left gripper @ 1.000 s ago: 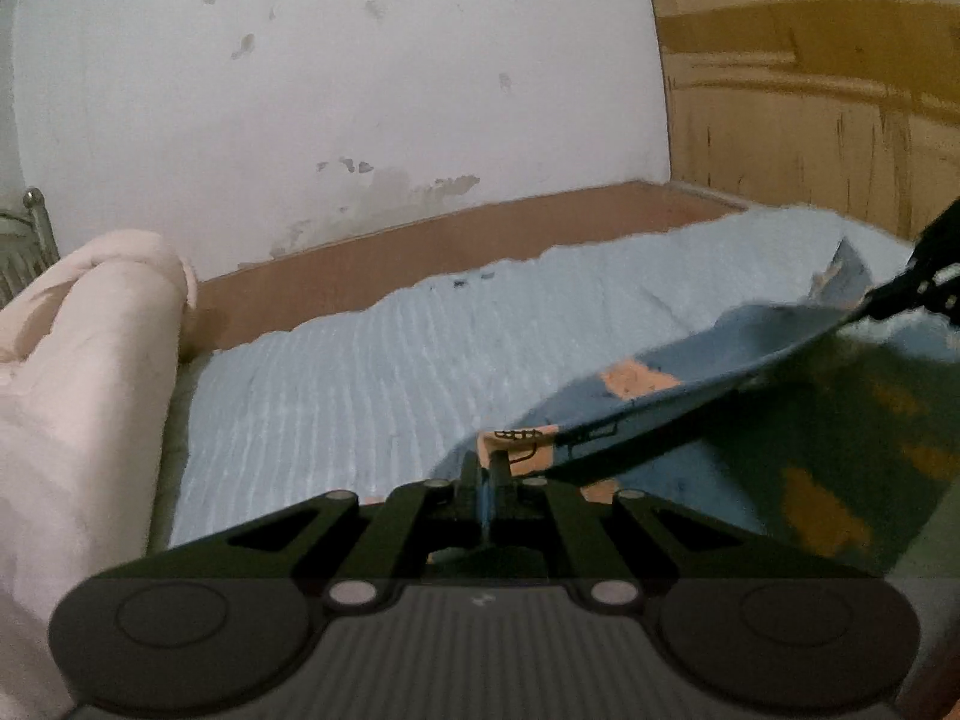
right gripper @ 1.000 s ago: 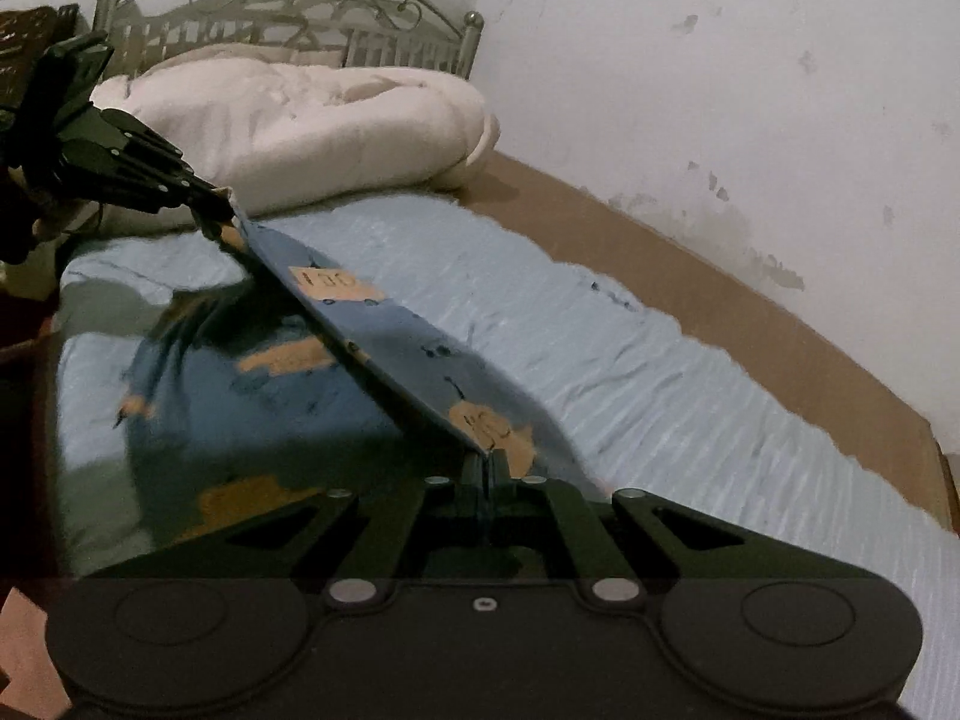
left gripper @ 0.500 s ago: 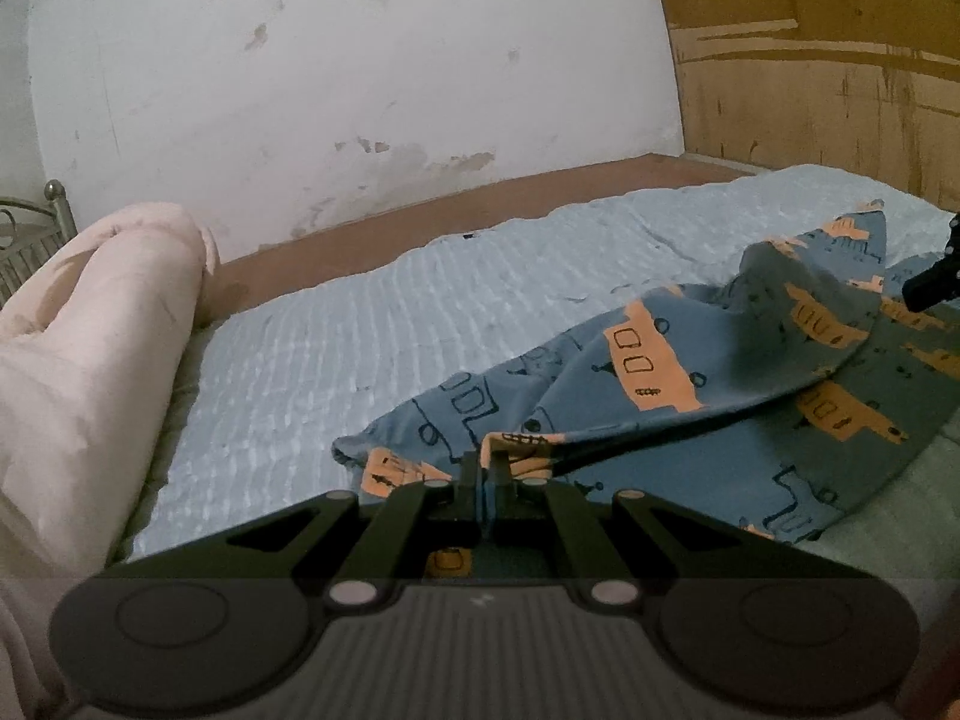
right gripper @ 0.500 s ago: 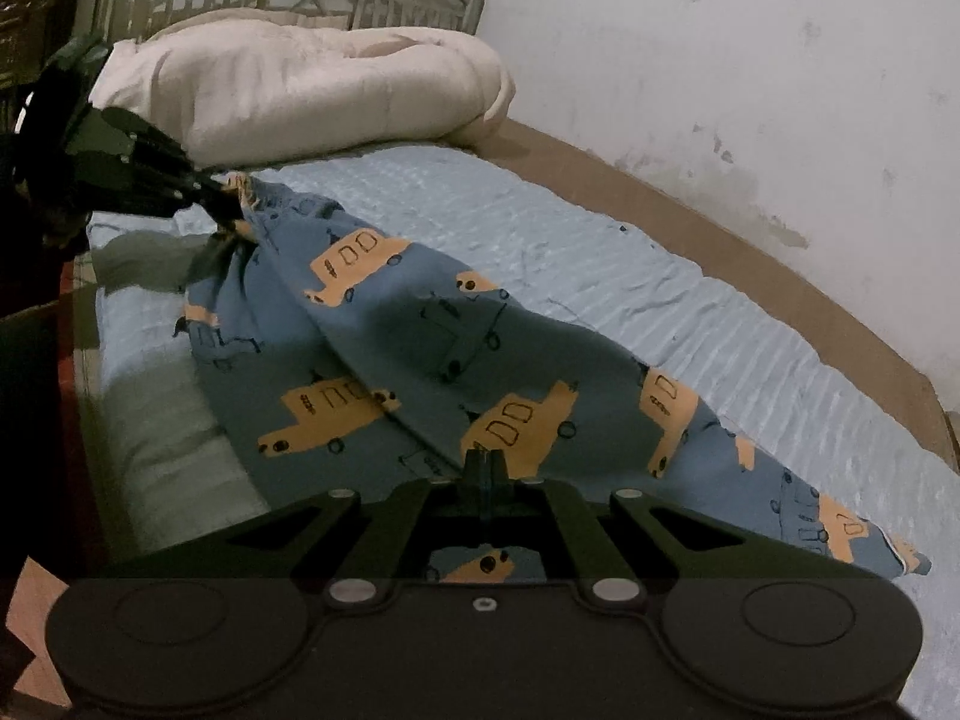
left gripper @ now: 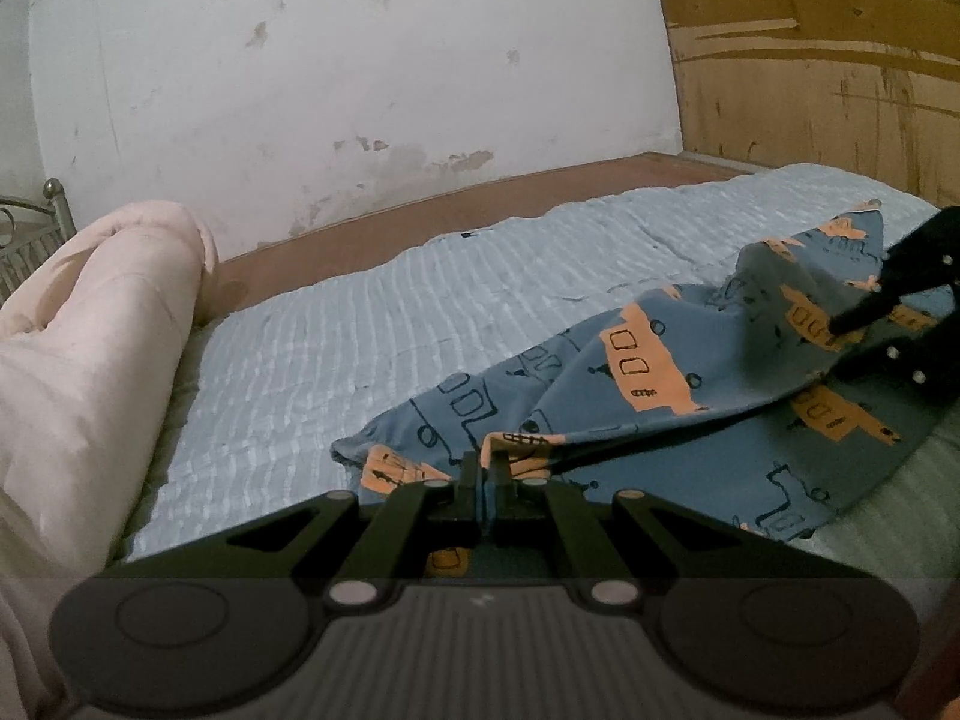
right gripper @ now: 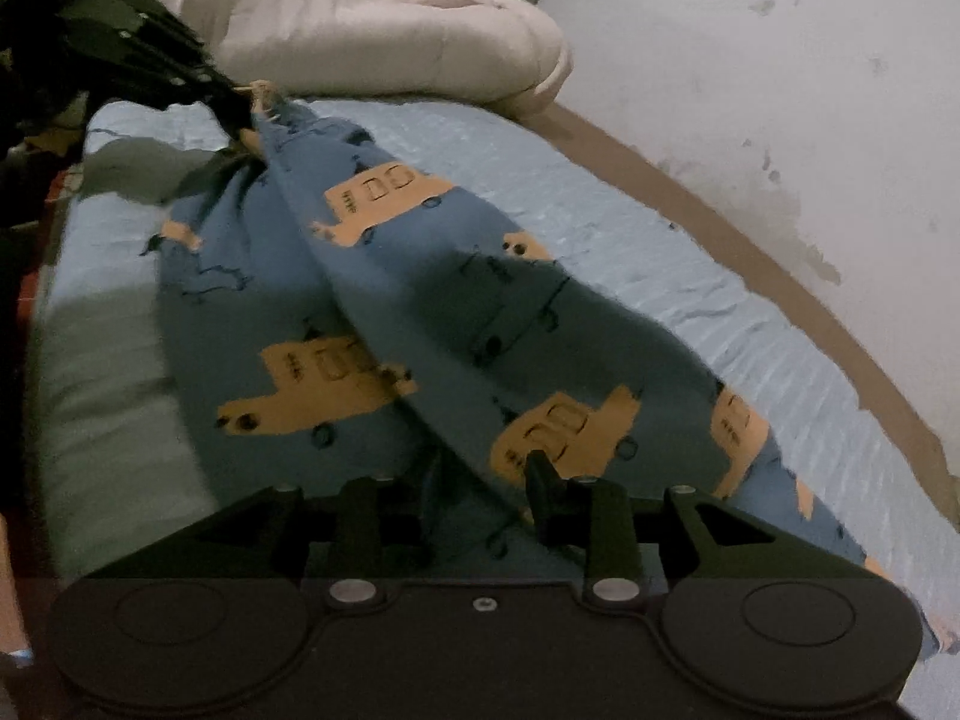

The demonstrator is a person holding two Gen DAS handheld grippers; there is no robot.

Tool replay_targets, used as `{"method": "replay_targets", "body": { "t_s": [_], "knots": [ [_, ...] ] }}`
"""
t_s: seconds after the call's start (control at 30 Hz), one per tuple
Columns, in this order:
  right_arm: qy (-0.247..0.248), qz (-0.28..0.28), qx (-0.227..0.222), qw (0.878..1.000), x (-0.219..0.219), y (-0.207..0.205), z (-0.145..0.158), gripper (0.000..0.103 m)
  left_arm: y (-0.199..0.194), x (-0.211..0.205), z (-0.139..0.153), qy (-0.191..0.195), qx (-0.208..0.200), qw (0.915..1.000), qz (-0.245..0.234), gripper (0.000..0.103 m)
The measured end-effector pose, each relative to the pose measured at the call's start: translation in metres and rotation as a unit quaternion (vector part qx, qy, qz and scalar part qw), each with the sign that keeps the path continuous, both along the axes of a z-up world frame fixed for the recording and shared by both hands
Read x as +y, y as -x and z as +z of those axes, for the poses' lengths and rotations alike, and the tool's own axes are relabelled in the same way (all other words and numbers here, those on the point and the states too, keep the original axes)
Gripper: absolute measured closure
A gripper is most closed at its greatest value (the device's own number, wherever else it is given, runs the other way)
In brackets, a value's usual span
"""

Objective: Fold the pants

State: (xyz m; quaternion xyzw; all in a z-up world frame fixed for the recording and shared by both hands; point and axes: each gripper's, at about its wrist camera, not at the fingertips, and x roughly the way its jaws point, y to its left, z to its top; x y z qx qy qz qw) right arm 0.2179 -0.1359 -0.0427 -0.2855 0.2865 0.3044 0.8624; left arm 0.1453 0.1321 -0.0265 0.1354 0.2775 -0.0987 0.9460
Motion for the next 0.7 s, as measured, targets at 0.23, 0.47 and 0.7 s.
{"method": "replay_targets", "body": {
  "t_s": [0.23, 0.47, 0.7],
  "knots": [
    [-0.018, -0.001, -0.002, 1.0, -0.001, 0.0, 0.017, 0.103, 0.002, 0.004, 0.0, 0.002, -0.007, 1.0, -0.001, 0.103],
    [0.002, 0.051, 0.014, 0.999, 0.007, 0.047, 0.057, 0.103, 0.008, 0.016, -0.006, -0.011, -0.003, 0.9999, -0.004, 0.103],
    [0.025, 0.039, 0.044, 0.998, 0.019, 0.062, 0.025, 0.103, 0.007, 0.016, -0.023, -0.012, 0.025, 0.9996, -0.008, 0.102]
  ]
}}
